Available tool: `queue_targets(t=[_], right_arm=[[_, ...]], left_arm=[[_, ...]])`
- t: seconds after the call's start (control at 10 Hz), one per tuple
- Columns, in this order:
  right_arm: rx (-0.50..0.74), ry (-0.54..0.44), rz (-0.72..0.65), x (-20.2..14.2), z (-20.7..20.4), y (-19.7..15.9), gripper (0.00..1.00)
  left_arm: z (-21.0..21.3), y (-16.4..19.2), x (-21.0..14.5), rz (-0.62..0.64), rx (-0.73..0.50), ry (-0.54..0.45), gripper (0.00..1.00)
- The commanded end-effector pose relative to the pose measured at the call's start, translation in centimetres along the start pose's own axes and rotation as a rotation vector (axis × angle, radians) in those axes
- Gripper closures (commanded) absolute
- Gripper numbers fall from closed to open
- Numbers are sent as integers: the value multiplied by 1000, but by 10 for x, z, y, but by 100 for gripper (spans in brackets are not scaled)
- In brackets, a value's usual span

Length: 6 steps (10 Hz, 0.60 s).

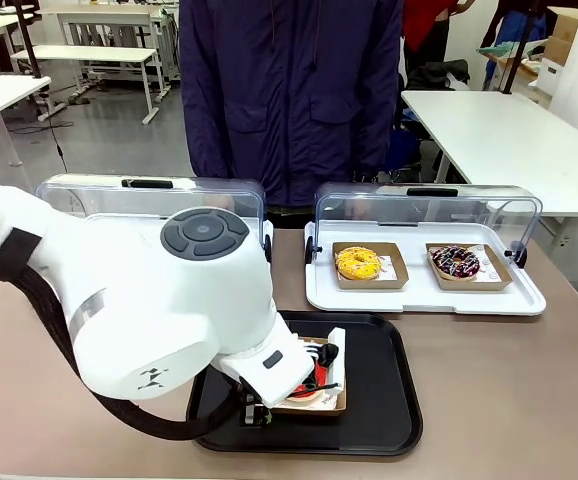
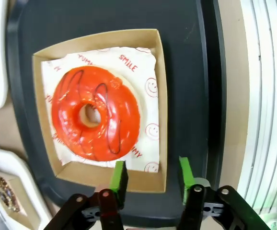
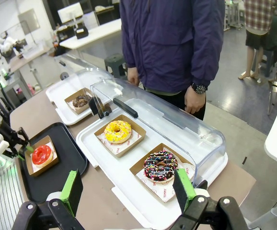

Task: Move the first donut from the left to the tray.
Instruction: Pick up the Paper togo box containing the Donut indicated by the person and place it on the Handle tray.

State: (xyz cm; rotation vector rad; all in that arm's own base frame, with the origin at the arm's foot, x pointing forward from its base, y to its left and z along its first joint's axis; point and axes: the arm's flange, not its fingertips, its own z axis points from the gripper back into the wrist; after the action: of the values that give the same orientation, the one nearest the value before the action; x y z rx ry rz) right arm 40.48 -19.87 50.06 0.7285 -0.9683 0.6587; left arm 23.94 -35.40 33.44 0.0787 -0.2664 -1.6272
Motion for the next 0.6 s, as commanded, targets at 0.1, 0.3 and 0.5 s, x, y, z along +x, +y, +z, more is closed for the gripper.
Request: queue_targets(t=[0.1, 0.3, 0.5], right_arm=[[1, -20, 12, 0, -2, 2, 0], [1, -20, 12, 0, -2, 2, 0], [1, -20, 12, 0, -2, 2, 0]], left_arm=[[51, -10, -8, 30, 25, 29, 0], [64, -1, -7, 35, -3, 41, 0], [67, 1, -11, 18, -15, 40, 0]])
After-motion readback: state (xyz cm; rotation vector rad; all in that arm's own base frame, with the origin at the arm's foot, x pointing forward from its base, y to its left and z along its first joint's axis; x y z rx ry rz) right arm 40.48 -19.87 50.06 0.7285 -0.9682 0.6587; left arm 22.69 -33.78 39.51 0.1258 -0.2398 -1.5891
